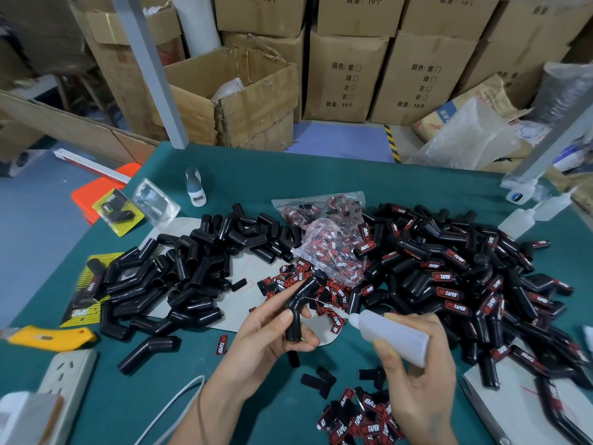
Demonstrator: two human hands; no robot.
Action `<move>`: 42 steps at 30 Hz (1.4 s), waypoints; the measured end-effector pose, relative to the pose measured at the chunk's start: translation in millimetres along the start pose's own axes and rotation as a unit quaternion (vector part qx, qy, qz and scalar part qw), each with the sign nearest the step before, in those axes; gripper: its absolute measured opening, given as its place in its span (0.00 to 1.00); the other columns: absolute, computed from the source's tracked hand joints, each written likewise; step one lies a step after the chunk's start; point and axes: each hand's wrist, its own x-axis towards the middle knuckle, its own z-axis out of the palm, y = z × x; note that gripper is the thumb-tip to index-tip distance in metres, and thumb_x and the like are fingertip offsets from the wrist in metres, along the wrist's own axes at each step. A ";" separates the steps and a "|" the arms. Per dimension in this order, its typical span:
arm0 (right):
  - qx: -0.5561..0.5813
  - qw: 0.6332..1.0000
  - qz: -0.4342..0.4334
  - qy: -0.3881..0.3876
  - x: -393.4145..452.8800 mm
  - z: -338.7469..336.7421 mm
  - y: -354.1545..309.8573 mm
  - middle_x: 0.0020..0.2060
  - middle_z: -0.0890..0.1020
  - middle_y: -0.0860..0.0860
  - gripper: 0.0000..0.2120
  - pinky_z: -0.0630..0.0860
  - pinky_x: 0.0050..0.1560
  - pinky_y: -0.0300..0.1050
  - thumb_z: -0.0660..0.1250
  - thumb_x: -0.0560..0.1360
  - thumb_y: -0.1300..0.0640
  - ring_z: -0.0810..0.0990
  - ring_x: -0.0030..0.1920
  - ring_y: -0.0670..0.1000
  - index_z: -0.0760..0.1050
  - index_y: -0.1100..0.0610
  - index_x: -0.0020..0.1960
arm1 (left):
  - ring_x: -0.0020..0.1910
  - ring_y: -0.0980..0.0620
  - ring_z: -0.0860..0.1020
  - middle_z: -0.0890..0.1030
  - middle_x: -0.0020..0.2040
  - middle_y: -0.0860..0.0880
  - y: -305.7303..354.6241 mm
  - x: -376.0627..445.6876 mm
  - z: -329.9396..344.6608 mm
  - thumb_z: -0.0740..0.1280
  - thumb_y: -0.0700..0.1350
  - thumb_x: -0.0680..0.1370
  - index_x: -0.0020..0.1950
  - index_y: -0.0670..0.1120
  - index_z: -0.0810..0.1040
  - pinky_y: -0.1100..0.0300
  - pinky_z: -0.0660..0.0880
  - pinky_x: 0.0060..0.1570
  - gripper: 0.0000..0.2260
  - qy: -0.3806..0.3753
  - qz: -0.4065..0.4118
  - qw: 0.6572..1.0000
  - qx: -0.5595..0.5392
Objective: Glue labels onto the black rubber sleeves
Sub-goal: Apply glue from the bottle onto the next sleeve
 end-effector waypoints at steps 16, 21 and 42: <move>-0.004 1.000 -0.007 0.015 1.8 -1.3 -0.8 0.51 0.76 0.39 0.17 0.75 0.47 0.35 0.69 0.76 0.50 0.79 0.52 0.47 0.75 0.34 0.62 | 0.43 0.42 0.86 0.83 0.52 0.45 2.1 0.7 3.1 0.76 0.48 0.77 0.72 0.48 0.80 0.53 0.83 0.45 0.23 -0.005 -0.004 1.000 -0.002; -0.002 1.000 0.000 0.020 2.0 1.3 -3.1 0.51 0.76 0.41 0.17 0.75 0.46 0.36 0.70 0.75 0.49 0.79 0.51 0.48 0.75 0.34 0.61 | 0.43 0.42 0.86 0.83 0.52 0.44 -1.1 0.4 1.0 0.64 0.40 0.80 0.72 0.48 0.80 0.53 0.83 0.44 0.20 0.008 -0.003 1.000 -0.003; 0.178 0.970 0.124 0.108 -0.4 6.9 0.7 0.54 0.81 0.53 0.12 0.84 0.45 0.45 0.71 0.75 0.49 0.84 0.42 0.58 0.79 0.45 0.59 | 0.59 0.46 0.80 0.83 0.64 0.38 3.0 4.1 9.9 0.75 0.44 0.76 0.75 0.53 0.76 0.57 0.75 0.55 0.27 0.063 0.045 0.996 0.035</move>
